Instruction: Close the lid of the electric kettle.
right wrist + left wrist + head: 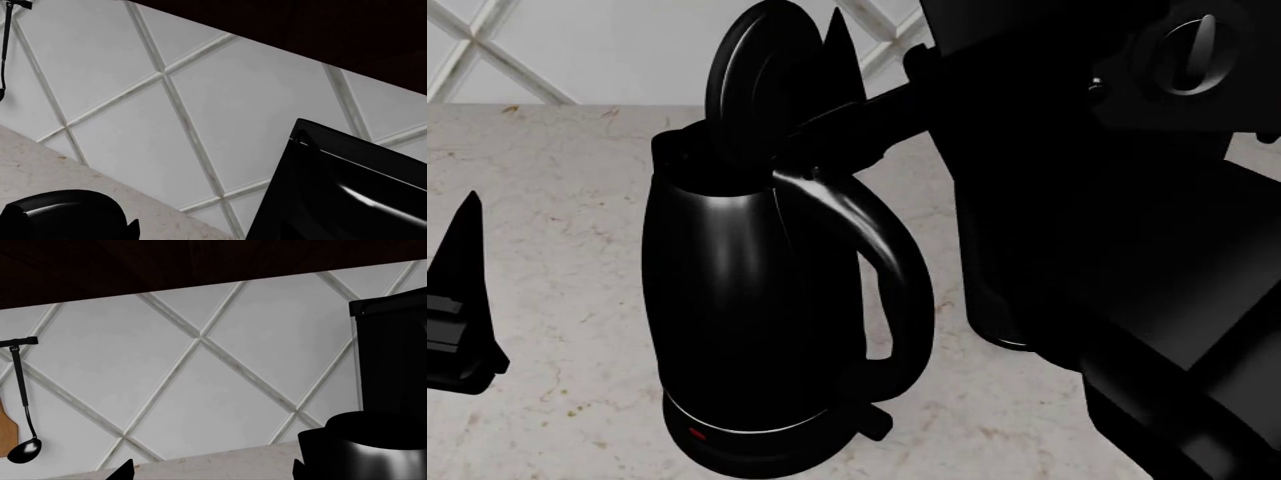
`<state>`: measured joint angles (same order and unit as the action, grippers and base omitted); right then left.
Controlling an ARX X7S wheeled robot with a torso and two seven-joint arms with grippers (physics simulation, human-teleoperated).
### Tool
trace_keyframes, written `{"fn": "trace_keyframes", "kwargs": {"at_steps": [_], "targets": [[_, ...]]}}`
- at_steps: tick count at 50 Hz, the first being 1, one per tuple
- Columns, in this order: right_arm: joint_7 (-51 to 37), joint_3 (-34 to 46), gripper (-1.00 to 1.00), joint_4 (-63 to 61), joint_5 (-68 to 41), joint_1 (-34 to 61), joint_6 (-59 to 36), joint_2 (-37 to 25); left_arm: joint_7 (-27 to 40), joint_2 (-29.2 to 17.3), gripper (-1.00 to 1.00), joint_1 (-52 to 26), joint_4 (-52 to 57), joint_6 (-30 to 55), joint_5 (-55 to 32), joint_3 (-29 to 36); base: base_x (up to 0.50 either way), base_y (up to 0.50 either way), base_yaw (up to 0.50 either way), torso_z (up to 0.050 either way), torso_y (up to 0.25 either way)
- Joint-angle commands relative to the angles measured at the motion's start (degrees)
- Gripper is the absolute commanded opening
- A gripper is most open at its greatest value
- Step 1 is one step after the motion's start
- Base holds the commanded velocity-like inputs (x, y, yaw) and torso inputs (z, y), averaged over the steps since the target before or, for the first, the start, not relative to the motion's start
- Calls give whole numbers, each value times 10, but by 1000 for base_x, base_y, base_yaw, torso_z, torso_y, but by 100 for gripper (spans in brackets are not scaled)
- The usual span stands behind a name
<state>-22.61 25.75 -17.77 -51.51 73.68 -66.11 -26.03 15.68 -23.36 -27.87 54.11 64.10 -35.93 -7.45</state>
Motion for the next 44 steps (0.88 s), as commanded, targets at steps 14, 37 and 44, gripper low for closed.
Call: {"fn": "trace_keyframes", "kwargs": {"at_steps": [14, 37, 44], "targets": [[25, 52, 100, 62, 34, 11, 24, 30, 7, -9, 100, 14, -9, -22, -1, 2, 0, 0, 0, 0, 0], [-24, -1, 100, -12, -26, 57, -33, 31, 10, -16, 100, 35, -22, -52, -1, 5, 0, 0, 0, 0, 0], [-95, -62, 100, -103, -105, 22, -85, 23, 13, -17, 100, 35, -20, -51, -3, 6, 0, 0, 0, 0, 0]]}}
